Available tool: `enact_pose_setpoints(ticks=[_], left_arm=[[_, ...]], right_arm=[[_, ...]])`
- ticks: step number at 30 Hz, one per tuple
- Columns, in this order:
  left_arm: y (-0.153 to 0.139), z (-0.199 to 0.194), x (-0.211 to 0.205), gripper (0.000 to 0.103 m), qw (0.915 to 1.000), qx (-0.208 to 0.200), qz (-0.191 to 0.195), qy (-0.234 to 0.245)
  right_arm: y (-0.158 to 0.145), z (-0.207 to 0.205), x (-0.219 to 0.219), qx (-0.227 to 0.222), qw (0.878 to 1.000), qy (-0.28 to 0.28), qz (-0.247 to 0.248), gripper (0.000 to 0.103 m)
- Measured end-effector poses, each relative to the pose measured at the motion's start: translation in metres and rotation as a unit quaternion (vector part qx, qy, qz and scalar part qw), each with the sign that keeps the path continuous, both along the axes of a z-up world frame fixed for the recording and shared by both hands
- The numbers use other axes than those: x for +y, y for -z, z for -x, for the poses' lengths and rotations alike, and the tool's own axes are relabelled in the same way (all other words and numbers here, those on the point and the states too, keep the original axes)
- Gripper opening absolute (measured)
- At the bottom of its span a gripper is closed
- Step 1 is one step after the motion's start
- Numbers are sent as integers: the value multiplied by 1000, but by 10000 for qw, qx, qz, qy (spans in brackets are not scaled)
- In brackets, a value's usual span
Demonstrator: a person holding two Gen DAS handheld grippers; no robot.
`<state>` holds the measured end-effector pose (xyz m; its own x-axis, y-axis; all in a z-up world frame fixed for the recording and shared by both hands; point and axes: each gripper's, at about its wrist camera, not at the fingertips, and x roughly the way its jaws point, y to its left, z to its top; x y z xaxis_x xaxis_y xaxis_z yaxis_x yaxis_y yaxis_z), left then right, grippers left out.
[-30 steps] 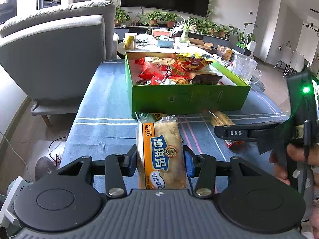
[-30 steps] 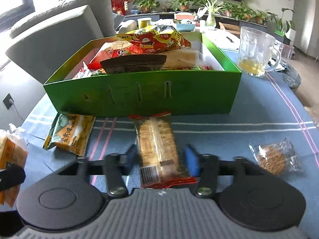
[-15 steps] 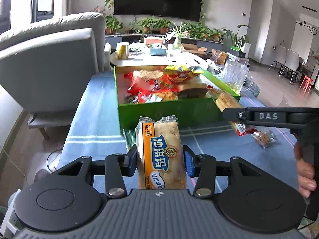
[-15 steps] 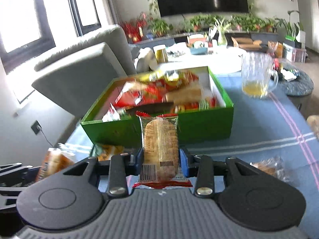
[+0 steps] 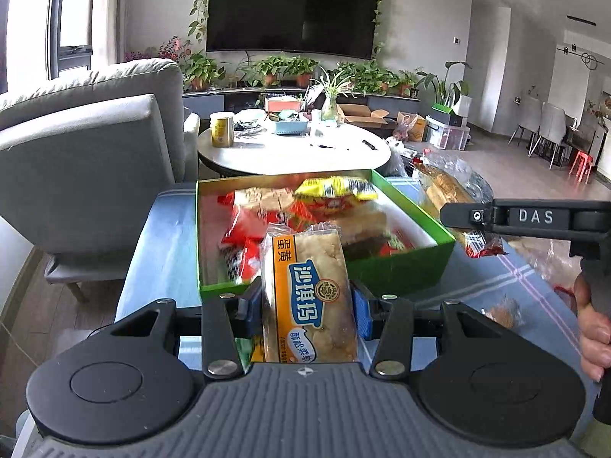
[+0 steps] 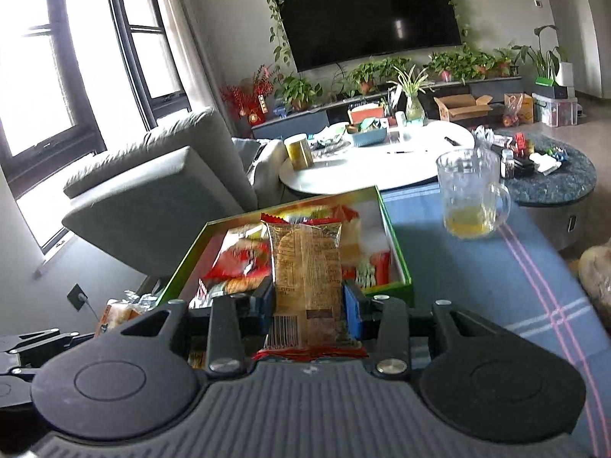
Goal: Organize snacks
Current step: 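Lower the sachima pack and bread-stick pack into the box and open both tools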
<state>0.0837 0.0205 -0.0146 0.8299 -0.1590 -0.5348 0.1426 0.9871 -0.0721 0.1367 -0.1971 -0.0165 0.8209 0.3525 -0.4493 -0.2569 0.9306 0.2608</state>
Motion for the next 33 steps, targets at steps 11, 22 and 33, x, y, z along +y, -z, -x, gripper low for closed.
enact_pose_setpoints(ticks=[11, 22, 33], left_arm=[[-2, -73, -3, 43, 9995, 165, 159, -225], [10, -108, -8, 42, 9995, 242, 96, -182], [10, -106, 0, 43, 9992, 244, 79, -318]], right_arm=[[7, -51, 2, 186, 9994, 202, 195, 84], [29, -80, 0, 526, 9978, 332, 228, 84], [34, -86, 0, 466, 9983, 343, 116, 85]])
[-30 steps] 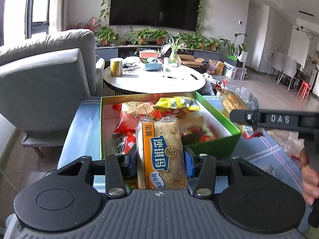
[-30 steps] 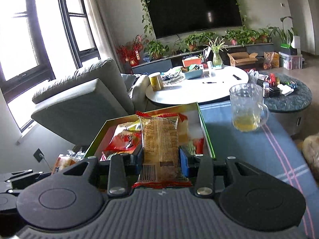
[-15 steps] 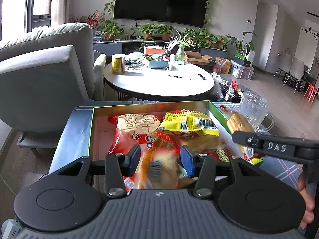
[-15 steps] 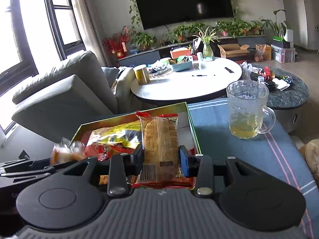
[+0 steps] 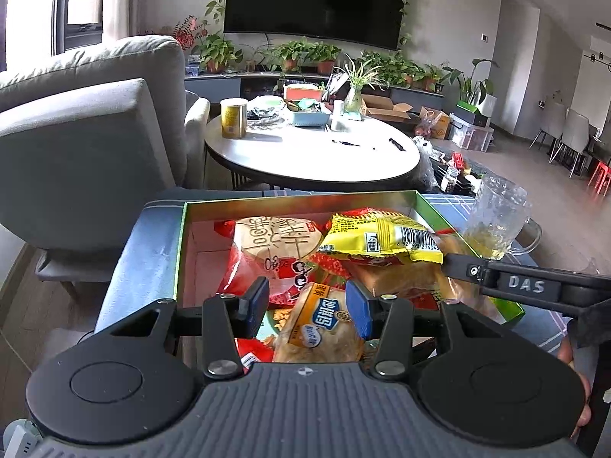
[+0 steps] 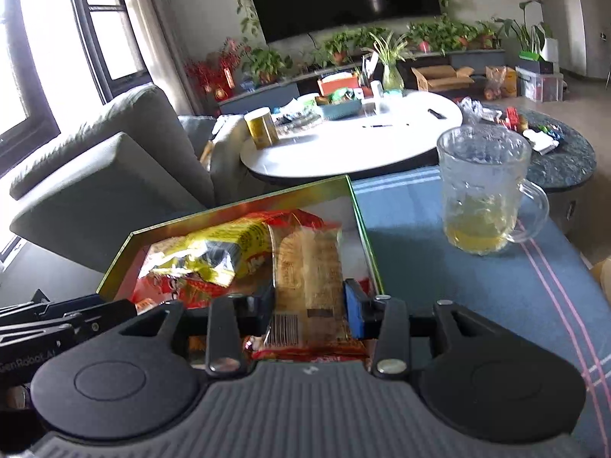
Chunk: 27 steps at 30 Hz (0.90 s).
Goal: Organize snacks
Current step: 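Lower the sachima pack and bread-stick pack into the box and open both tools, then grasp the green-and-yellow bag with the left tool while the right tool grasps the wrapped round cookie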
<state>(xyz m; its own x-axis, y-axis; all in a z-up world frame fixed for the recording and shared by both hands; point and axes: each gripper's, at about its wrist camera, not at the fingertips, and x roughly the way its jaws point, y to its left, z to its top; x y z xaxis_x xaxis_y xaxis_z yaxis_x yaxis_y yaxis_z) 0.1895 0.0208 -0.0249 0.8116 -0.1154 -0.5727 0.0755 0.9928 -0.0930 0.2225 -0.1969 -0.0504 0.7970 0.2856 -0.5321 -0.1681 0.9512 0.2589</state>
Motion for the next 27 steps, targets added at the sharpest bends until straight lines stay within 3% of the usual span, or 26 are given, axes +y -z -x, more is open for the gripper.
enact_pose_setpoints(ticks=[9, 15, 20, 27], left_arm=[[6, 45, 14, 71, 9994, -103, -149, -293], [14, 72, 20, 72, 9990, 66, -290, -336], [37, 81, 15, 72, 9976, 466, -475, -167], [73, 66, 2, 72, 9942, 914, -505, -252]], right_arm=[[-10, 26, -28, -61, 9998, 40, -185, 85], [-6, 49, -34, -41, 9999, -75, -106, 85], [-5, 69, -41, -89, 9999, -105, 89, 85], [4, 80, -71, 107, 9992, 372, 80, 85]])
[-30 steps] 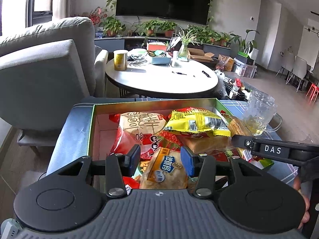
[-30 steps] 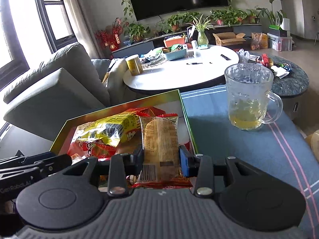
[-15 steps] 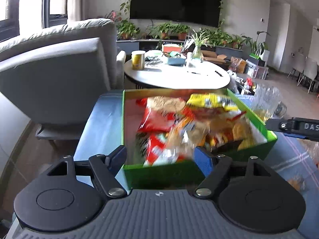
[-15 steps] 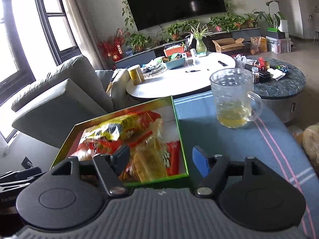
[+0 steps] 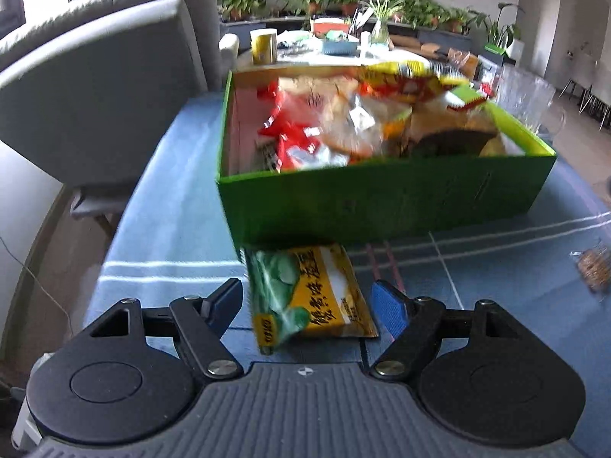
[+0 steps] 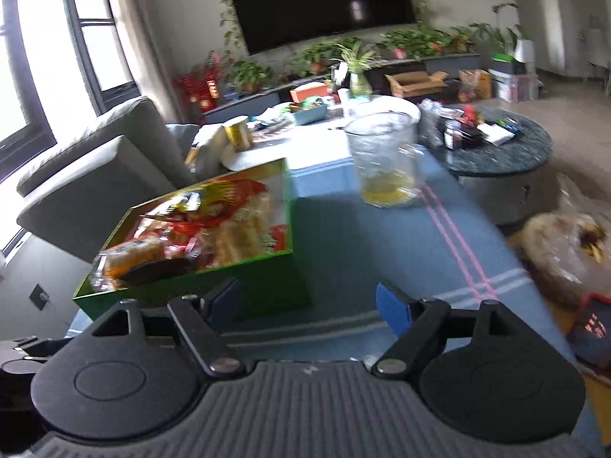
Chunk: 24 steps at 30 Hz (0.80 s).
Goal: Organize snacks
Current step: 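Grasp the green-and-yellow bag with the left tool while the right tool grasps the wrapped round cookie, then carry both snacks into the green box and open both tools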
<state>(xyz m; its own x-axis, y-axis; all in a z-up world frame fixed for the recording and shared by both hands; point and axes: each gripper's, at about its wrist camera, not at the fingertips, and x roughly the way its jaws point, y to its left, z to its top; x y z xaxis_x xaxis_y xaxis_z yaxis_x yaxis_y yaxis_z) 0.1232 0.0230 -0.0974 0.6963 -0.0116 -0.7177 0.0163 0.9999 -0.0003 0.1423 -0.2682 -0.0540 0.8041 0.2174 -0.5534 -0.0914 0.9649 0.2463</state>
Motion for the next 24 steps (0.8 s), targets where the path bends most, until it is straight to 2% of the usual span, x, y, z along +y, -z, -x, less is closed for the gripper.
enact_pose_setpoints(ticks=[4, 7, 12, 15, 20, 24], left_arm=[[7, 4, -8, 73, 9999, -48, -57, 67], [7, 6, -9, 71, 10000, -78, -35, 51], [3, 13, -9, 52, 9998, -180, 9, 103], [2, 21, -13, 49, 9994, -297, -17, 151], [1, 37, -16, 49, 9986, -290, 244, 356], [-8, 51, -17, 49, 9976, -389, 367, 443]], right_arm=[[14, 2, -11, 184, 9991, 300, 229, 85], [28, -3, -9, 415, 9979, 303, 394, 85], [51, -12, 5, 824, 9958, 13, 403, 85], [56, -10, 16, 718, 9950, -83, 696, 86], [59, -2, 26, 494, 9898, -158, 1327, 87], [55, 3, 22, 529, 9924, -244, 1081, 86]])
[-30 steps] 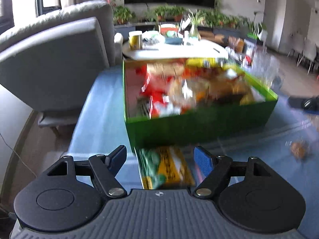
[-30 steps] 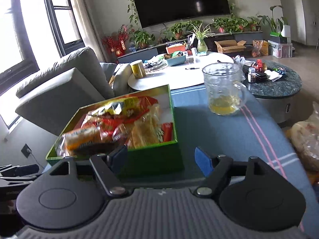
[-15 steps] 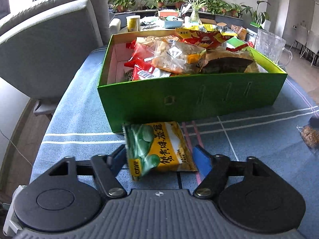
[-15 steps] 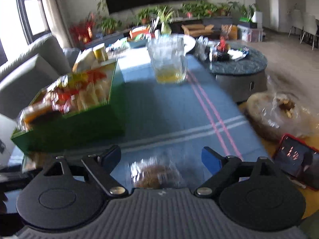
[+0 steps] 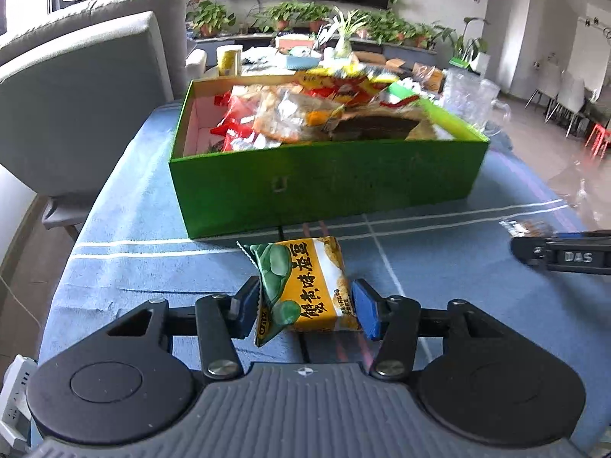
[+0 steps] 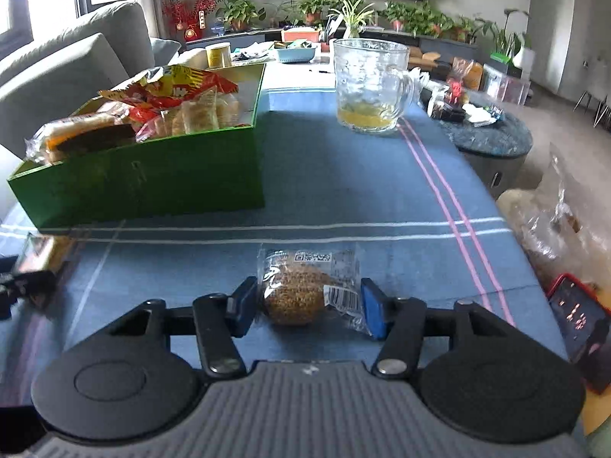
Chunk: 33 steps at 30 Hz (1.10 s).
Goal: Organize snacks
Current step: 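Carry both snacks into the green box and open both tools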
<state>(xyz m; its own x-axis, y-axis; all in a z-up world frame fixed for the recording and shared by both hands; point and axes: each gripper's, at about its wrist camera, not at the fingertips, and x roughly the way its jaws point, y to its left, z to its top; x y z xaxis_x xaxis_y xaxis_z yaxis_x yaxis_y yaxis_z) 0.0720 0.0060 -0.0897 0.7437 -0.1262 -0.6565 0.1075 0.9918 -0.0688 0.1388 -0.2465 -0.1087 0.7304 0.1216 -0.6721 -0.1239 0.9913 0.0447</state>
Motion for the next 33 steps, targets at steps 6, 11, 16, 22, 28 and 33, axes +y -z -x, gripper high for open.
enact_pose_setpoints(ticks=[6, 11, 16, 22, 28, 33], left_arm=[[-22, 11, 0, 49, 9994, -333, 96, 49], [-34, 13, -1, 49, 9987, -467, 195, 90], [-46, 10, -4, 49, 9979, -625, 140, 130], [-66, 1, -4, 49, 9957, -912, 96, 160], [-83, -23, 0, 49, 9936, -1121, 81, 75], [-89, -53, 9, 49, 9941, -1077, 128, -94]], right_arm=[[-15, 11, 5, -172, 9989, -115, -426, 86], [-34, 17, 15, -449, 9970, -317, -537, 86], [-55, 16, 28, -686, 9937, -567, -681, 86], [-77, 6, 44, -983, 9885, -779, -839, 87], [-89, -18, 58, -960, 9875, -787, -971, 87], [-95, -32, 70, -1005, 9864, -816, -1017, 87]])
